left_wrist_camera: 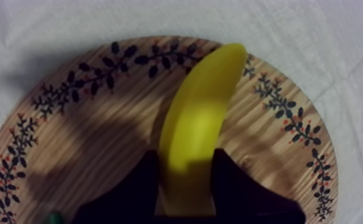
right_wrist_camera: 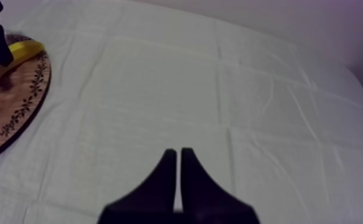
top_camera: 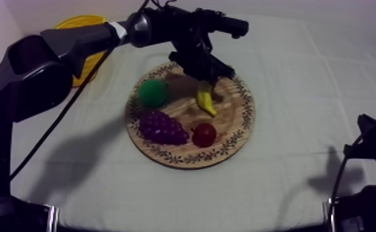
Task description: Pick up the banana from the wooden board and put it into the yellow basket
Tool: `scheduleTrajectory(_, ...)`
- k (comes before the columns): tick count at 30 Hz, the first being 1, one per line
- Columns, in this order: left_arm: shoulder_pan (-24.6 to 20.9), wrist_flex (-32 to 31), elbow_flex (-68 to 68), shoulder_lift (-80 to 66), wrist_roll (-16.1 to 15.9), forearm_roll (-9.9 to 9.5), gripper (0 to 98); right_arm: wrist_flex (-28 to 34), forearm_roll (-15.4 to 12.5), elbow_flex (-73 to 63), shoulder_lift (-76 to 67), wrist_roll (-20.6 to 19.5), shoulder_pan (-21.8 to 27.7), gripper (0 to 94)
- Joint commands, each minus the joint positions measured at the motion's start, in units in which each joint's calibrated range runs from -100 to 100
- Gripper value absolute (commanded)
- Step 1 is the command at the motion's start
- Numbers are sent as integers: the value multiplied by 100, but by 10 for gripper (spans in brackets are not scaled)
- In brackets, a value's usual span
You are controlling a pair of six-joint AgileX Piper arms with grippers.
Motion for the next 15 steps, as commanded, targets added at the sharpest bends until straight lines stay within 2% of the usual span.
scheduleTrajectory(1,5,6,0,-4,4,-8,291,3,1,5,-5,0,0,4)
scheduleTrajectory(15,50,97,-96,-325,54,-104,285,3,1,5,-5,0,0,4)
